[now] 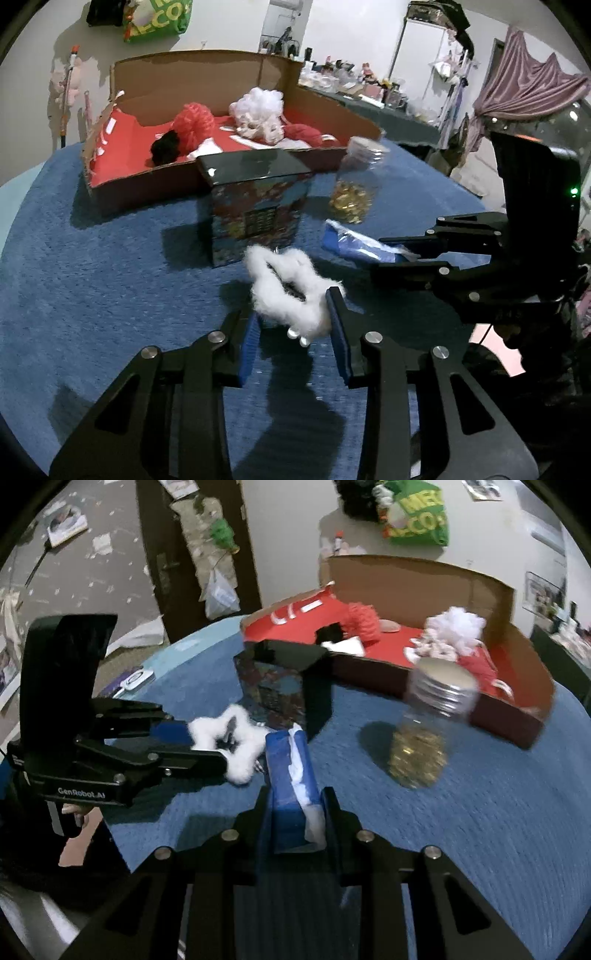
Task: Organize soft objects
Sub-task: 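Grasp the white fluffy star with the left gripper while the right gripper grasps the blue tissue pack, then carry the fluffy star with the left gripper while the right gripper carries the tissue pack into the box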
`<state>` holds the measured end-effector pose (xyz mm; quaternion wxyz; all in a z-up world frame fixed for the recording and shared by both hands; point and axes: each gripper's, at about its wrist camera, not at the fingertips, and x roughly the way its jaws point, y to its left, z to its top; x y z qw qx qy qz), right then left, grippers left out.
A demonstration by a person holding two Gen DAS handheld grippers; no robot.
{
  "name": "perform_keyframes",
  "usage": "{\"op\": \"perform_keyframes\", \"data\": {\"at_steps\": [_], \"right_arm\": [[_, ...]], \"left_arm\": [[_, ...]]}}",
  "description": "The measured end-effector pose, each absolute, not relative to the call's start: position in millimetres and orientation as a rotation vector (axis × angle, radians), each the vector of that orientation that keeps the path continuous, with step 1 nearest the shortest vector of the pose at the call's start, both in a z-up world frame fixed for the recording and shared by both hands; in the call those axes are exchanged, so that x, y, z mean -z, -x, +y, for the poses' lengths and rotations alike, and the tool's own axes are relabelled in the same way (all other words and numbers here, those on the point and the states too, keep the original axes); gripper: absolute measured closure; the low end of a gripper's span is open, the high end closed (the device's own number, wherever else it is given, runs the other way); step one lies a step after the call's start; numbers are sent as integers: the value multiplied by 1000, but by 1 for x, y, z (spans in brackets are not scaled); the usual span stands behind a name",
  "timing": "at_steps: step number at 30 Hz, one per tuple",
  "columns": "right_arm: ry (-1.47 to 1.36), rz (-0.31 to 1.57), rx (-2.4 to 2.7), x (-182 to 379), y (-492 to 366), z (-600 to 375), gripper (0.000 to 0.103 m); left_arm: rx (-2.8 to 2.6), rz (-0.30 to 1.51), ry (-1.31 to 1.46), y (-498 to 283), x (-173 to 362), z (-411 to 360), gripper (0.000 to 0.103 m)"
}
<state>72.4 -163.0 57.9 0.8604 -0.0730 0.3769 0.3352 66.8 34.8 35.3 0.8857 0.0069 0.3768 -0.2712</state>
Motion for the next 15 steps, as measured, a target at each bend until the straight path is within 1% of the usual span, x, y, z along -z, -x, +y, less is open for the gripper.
{"op": "perform_keyframes", "data": {"at_steps": [7, 15], "right_arm": [[135, 766, -618, -66, -61, -189, 75], [135, 763, -601, -66, -59, -195, 75]], "left_arm": [[601, 758, -12, -60, -43, 19, 72], [604, 766, -9, -60, -40, 12, 72]]}}
